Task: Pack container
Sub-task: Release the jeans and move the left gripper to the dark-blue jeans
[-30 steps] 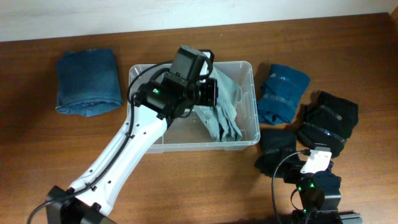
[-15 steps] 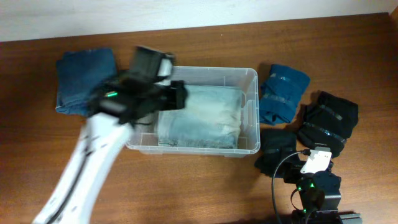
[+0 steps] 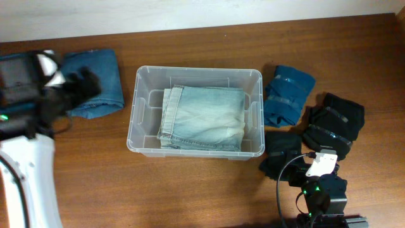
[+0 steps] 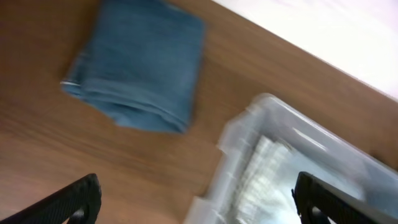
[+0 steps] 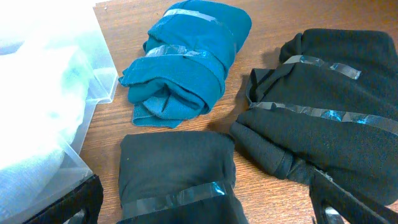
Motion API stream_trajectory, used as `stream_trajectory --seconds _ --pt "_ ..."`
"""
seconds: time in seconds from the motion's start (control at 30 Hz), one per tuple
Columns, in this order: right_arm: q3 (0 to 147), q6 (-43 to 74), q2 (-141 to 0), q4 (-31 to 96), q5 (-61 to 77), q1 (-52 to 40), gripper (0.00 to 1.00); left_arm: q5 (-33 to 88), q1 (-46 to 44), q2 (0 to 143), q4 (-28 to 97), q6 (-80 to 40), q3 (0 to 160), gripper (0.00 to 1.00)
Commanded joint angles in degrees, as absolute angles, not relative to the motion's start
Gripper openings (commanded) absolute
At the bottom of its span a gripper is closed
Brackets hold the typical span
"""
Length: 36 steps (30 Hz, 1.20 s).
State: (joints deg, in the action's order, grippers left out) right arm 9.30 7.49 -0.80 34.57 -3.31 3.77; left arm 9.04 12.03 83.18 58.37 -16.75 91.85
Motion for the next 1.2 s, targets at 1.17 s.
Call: stream_trajectory --seconds 1.17 --pt "8.8 7.5 -0.3 34.5 -3.2 4.2 0.98 41.8 36.9 128.4 32.9 -7.6 92.6 0.91"
